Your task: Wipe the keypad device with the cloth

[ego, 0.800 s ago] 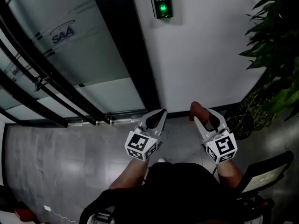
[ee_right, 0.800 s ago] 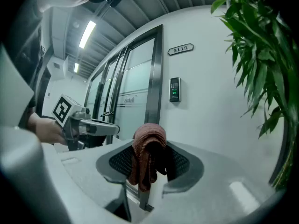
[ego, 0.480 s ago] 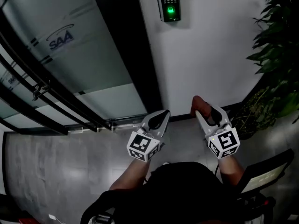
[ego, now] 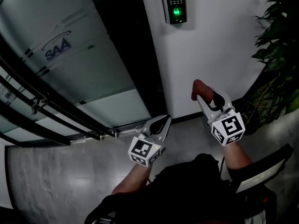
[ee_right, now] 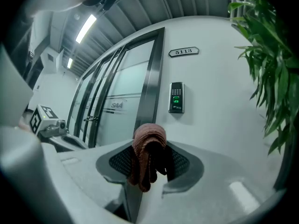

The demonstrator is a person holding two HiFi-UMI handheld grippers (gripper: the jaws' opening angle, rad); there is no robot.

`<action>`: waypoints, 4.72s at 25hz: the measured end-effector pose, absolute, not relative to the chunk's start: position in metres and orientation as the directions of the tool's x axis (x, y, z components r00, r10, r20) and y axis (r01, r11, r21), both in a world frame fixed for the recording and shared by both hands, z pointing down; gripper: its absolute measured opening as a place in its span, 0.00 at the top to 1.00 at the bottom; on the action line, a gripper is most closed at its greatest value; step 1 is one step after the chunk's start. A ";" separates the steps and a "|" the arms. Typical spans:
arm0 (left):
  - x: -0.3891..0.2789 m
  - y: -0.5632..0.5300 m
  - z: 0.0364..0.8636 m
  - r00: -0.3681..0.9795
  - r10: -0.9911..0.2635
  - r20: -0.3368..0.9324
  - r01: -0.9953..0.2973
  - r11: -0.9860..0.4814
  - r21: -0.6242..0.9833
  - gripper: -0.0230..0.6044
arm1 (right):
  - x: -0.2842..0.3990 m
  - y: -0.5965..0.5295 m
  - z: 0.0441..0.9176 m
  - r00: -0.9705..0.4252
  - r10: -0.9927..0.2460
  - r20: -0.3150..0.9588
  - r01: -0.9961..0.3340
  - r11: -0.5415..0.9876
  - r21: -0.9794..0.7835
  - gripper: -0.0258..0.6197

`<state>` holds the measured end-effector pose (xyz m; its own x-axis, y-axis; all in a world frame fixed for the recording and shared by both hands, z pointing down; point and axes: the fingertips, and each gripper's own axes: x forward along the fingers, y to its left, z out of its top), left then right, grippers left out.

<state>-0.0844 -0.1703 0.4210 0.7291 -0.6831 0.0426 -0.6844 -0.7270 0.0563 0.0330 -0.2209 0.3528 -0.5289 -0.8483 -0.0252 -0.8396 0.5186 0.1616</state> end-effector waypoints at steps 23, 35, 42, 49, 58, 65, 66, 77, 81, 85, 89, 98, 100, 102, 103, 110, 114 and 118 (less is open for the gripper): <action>-0.099 -0.211 0.421 0.623 -0.782 0.009 -0.781 -0.621 0.065 0.94 | 0.008 -0.370 0.128 -0.543 -0.774 -0.326 -0.807 0.375 0.456 0.73; -0.121 -0.216 0.426 0.555 -0.832 0.012 -0.830 -0.552 0.080 0.94 | -0.033 -0.434 0.082 -0.512 -0.795 -0.325 -0.780 0.272 0.563 0.73; -0.122 -0.220 0.427 0.548 -0.836 0.015 -0.834 -0.545 0.080 0.94 | -0.033 -0.444 0.084 -0.500 -0.805 -0.319 -0.760 0.231 0.607 0.74; -0.115 -0.221 0.431 0.569 -0.822 0.028 -0.821 -0.566 0.080 0.94 | -0.007 -0.448 0.088 -0.451 -0.829 -0.332 -0.781 0.186 0.596 0.74; -0.109 -0.223 0.433 0.586 -0.810 0.040 -0.810 -0.582 0.078 0.94 | 0.017 -0.451 0.091 -0.416 -0.850 -0.324 -0.780 0.150 0.608 0.74; -0.113 -0.224 0.433 0.578 -0.815 0.039 -0.815 -0.574 0.076 0.94 | 0.035 -0.455 0.090 -0.383 -0.867 -0.320 -0.789 0.126 0.601 0.74; -0.115 -0.225 0.432 0.575 -0.817 0.038 -0.817 -0.572 0.077 0.94 | 0.036 -0.456 0.091 -0.378 -0.869 -0.318 -0.790 0.124 0.601 0.74; -0.115 -0.226 0.430 0.571 -0.820 0.036 -0.820 -0.568 0.073 0.94 | 0.076 -0.487 0.107 -0.294 -0.921 -0.255 -0.817 0.103 0.568 0.74; -0.115 -0.227 0.430 0.571 -0.820 0.037 -0.820 -0.568 0.073 0.94 | 0.079 -0.485 0.110 -0.290 -0.921 -0.259 -0.821 0.101 0.562 0.74; -0.114 -0.227 0.431 0.570 -0.820 0.038 -0.821 -0.567 0.072 0.94 | 0.066 -0.468 0.113 -0.322 -0.902 -0.288 -0.819 0.113 0.562 0.73; -0.115 -0.228 0.432 0.571 -0.820 0.044 -0.820 -0.567 0.073 0.94 | 0.039 -0.442 0.123 -0.377 -0.870 -0.316 -0.808 0.143 0.571 0.73; -0.115 -0.227 0.431 0.566 -0.824 0.041 -0.824 -0.562 0.072 0.94 | -0.032 -0.427 0.166 -0.510 -0.821 -0.255 -0.786 0.324 0.527 0.73; -0.115 -0.225 0.431 0.563 -0.826 0.041 -0.826 -0.559 0.073 0.94 | -0.038 -0.431 0.171 -0.514 -0.823 -0.242 -0.784 0.336 0.522 0.74; -0.116 -0.224 0.432 0.560 -0.827 0.045 -0.828 -0.556 0.075 0.94 | -0.039 -0.436 0.173 -0.511 -0.828 -0.232 -0.785 0.339 0.519 0.74; -0.117 -0.223 0.433 0.557 -0.829 0.047 -0.829 -0.553 0.076 0.94 | -0.038 -0.438 0.174 -0.506 -0.832 -0.228 -0.786 0.336 0.519 0.74; -0.121 -0.224 0.433 0.550 -0.834 0.047 -0.834 -0.547 0.075 0.94 | -0.022 -0.446 0.171 -0.477 -0.849 -0.226 -0.790 0.301 0.535 0.73; -0.118 -0.224 0.432 0.557 -0.829 0.045 -0.829 -0.554 0.073 0.94 | -0.014 -0.447 0.168 -0.464 -0.855 -0.231 -0.791 0.283 0.543 0.73; -0.114 -0.225 0.430 0.563 -0.825 0.041 -0.825 -0.560 0.073 0.94 | -0.006 -0.447 0.167 -0.453 -0.860 -0.234 -0.794 0.270 0.545 0.74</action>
<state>-0.1137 -0.2250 0.4305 0.5635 -0.8251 0.0415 -0.8253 -0.5600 0.0727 -0.0057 -0.4466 0.1668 -0.4534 -0.8601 -0.2337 -0.7938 0.2704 0.5448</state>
